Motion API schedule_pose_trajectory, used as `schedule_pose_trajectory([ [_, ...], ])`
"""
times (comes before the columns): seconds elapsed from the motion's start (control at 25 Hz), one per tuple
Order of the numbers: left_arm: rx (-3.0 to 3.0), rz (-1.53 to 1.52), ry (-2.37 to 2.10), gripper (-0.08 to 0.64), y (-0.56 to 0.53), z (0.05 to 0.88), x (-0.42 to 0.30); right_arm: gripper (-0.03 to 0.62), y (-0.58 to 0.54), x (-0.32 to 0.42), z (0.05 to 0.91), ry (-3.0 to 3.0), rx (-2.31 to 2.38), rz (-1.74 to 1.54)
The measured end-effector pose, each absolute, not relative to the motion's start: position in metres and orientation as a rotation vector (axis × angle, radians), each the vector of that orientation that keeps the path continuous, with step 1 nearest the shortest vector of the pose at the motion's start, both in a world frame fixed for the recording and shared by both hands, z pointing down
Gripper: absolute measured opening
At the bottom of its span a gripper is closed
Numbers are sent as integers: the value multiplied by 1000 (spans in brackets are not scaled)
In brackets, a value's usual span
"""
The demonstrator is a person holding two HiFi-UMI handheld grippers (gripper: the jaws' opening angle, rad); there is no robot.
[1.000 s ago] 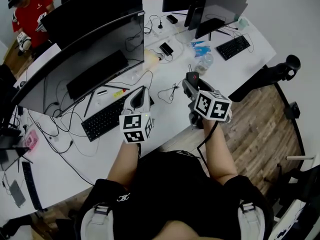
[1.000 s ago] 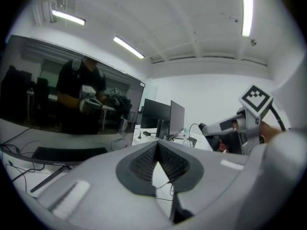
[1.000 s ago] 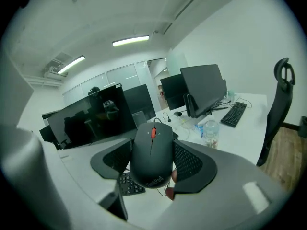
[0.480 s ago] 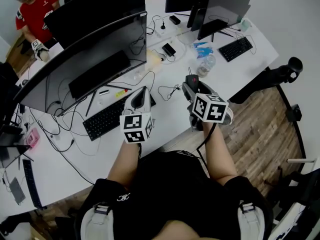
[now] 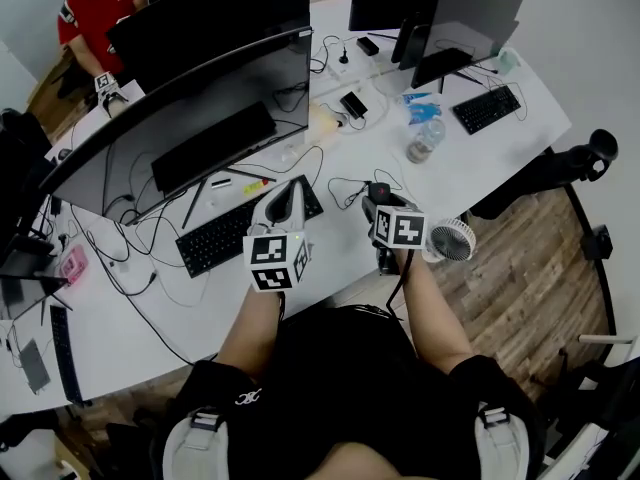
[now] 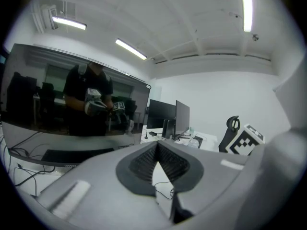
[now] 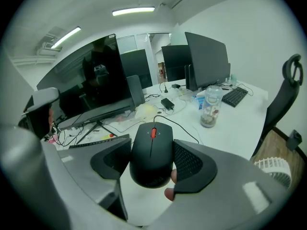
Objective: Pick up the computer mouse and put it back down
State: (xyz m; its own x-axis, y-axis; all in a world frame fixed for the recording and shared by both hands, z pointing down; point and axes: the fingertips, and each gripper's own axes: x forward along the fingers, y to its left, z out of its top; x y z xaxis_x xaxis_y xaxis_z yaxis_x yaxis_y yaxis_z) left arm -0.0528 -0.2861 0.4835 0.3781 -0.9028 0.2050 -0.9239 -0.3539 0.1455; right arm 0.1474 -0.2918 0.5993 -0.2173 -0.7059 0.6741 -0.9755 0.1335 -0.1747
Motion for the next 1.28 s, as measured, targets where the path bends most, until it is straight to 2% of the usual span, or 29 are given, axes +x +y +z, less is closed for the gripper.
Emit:
schedule_pose_trajectory([
  [0.72,2353,178,-1750,54,-268,481,-85,281,-253,133,759,-1713,1365,885],
  [1.16,2339,195,-1801,54,-260,477,-102,282,-257,127,782,-1699,1300,893],
  [1.28,2338,188,-1804,54,-260,476,-103,282,-269,117,762,-1814,1328,859],
])
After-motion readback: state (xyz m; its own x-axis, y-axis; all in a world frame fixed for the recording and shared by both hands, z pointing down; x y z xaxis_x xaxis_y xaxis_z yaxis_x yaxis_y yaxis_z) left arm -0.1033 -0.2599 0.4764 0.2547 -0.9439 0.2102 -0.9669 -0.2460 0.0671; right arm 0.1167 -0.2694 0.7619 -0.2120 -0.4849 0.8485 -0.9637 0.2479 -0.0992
